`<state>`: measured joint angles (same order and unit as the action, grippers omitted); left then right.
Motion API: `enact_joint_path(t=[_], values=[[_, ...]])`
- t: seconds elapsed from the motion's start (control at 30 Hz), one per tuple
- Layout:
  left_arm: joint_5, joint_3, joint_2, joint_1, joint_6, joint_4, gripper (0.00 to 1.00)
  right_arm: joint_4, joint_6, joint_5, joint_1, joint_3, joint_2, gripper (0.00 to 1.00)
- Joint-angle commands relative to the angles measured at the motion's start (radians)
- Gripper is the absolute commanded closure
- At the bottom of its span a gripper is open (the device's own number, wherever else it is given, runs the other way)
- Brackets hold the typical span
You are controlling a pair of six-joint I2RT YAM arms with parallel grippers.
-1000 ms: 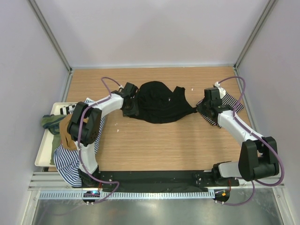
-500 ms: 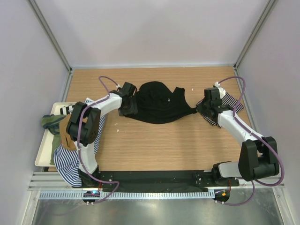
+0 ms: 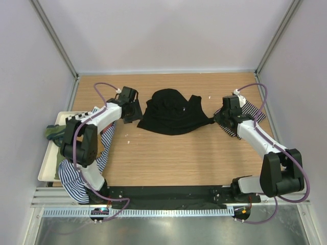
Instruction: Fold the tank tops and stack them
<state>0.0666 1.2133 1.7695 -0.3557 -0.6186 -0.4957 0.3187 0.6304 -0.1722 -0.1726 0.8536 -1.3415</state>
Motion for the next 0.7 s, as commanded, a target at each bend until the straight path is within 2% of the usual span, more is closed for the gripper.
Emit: enact_joint_path(t=[0.0, 0.33, 0.67], values=[[-0.013, 0.015, -0.027, 0.017, 0.022, 0.014, 0.43, -0.024, -0.015, -0.004, 0.001, 0.007, 0.025, 0.99], [-0.062, 0.038, 0.071, 0.017, 0.03, -0.006, 0.48, -0.024, -0.017, -0.004, 0.002, 0.004, 0.022, 0.99], [-0.047, 0.052, 0.13, 0.009, 0.036, -0.017, 0.53, -0.03, -0.015, 0.01, 0.002, 0.002, 0.018, 0.99]])
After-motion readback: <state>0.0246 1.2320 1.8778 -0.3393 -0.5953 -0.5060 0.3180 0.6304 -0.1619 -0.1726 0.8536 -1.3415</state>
